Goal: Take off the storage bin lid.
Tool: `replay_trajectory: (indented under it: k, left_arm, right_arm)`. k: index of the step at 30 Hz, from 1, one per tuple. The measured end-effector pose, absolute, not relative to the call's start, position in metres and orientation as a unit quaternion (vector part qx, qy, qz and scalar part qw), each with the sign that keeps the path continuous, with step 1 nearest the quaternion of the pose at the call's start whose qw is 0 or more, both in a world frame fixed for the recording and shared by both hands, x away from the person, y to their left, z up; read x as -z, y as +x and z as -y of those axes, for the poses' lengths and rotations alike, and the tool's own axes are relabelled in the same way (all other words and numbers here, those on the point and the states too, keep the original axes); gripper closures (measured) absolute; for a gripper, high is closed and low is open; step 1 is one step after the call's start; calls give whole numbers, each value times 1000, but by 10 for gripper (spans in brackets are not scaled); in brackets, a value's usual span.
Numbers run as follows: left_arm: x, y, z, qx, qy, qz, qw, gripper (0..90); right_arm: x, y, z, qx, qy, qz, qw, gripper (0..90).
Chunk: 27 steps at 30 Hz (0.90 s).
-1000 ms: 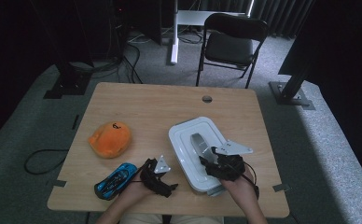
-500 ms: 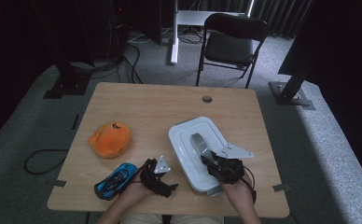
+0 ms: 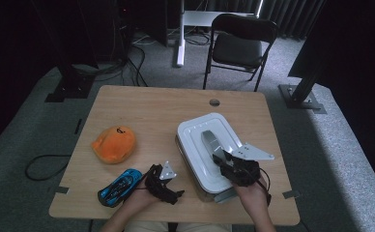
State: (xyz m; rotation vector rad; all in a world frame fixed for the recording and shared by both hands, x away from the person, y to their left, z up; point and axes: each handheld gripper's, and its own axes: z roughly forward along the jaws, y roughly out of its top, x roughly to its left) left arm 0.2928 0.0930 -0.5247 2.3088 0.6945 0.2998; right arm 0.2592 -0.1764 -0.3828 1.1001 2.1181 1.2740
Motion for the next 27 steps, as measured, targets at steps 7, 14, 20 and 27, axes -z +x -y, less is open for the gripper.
replay_trajectory:
  k: [7,14,20,27]
  left_arm:
    - [524,293,-93,-115,891,-268,348,25]
    - [525,293,-93,-115,891,-268,348,26]
    - [525,293,-93,-115,891,-268,348,25]
    - [525,293,-93,-116,891,-268,348,26]
  right_arm:
    - [372,264,182,-460,399,-758,232,673]
    - [367,273,189,-460,404,-753,243,673]
    - [363,282,195,-461,409,-745,255,672]
    - [357,295,207,-463,421,-732,269,673]
